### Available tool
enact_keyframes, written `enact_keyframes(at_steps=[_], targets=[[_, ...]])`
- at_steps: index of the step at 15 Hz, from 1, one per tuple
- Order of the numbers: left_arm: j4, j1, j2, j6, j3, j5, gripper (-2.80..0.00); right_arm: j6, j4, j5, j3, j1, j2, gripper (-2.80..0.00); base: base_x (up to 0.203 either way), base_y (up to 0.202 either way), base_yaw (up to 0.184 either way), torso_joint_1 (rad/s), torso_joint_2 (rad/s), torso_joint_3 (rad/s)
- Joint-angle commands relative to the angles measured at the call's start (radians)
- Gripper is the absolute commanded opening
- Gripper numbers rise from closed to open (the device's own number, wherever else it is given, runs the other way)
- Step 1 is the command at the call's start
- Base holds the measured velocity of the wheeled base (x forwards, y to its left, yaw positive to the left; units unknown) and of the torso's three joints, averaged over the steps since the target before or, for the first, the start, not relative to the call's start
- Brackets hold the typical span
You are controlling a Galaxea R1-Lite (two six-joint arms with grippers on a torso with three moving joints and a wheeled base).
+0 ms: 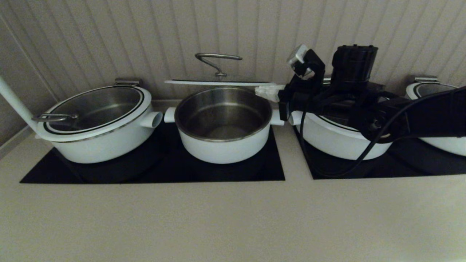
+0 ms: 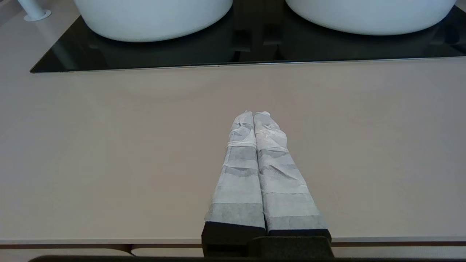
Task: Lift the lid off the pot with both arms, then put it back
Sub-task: Close the pot lid
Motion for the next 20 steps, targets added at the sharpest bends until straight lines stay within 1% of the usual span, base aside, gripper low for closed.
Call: enact_keyframes(at_steps=[1, 5, 7, 10, 12, 16, 20], targets=[[0.0, 0.001, 0.0, 0.0, 0.0, 0.0, -2.8, -0.002, -0.005, 0.005, 0.017, 0.002, -0.011, -2.8, 0.0, 0.0, 0.0, 0.0, 0.0, 0.0], [0.0, -0.001, 0.0, 0.0, 0.0, 0.0, -2.8, -0.001, -0.009, 0.007, 0.02, 0.003, -0.019, -2.8, 0.0, 0.0, 0.0, 0.0, 0.0, 0.0], [0.0, 0.001, 0.0, 0.0, 0.0, 0.0, -2.8, 0.019, 0.004, 0.011, 0.011, 0.003, -0.041, -2.8, 0.0, 0.0, 0.0, 0.0, 0.0, 0.0], [0.0, 0.001, 0.0, 0.0, 0.0, 0.0, -2.8, 0.027, 0.01, 0.02, 0.007, 0.002, -0.063, -2.8, 0.0, 0.0, 0.0, 0.0, 0.0, 0.0], [0.0, 0.001, 0.0, 0.0, 0.0, 0.0, -2.8, 0.059, 0.008, 0.02, 0.003, 0.003, -0.073, -2.8, 0.0, 0.0, 0.0, 0.0, 0.0, 0.0], [0.0, 0.001, 0.0, 0.0, 0.0, 0.0, -2.8, 0.063, 0.003, 0.016, -0.056, -0.008, -0.029, -2.8, 0.0, 0.0, 0.0, 0.0, 0.0, 0.0], [0.0, 0.001, 0.0, 0.0, 0.0, 0.0, -2.8, 0.061, -0.002, 0.012, -0.16, -0.022, 0.067, -2.8, 0.0, 0.0, 0.0, 0.0, 0.0, 0.0]])
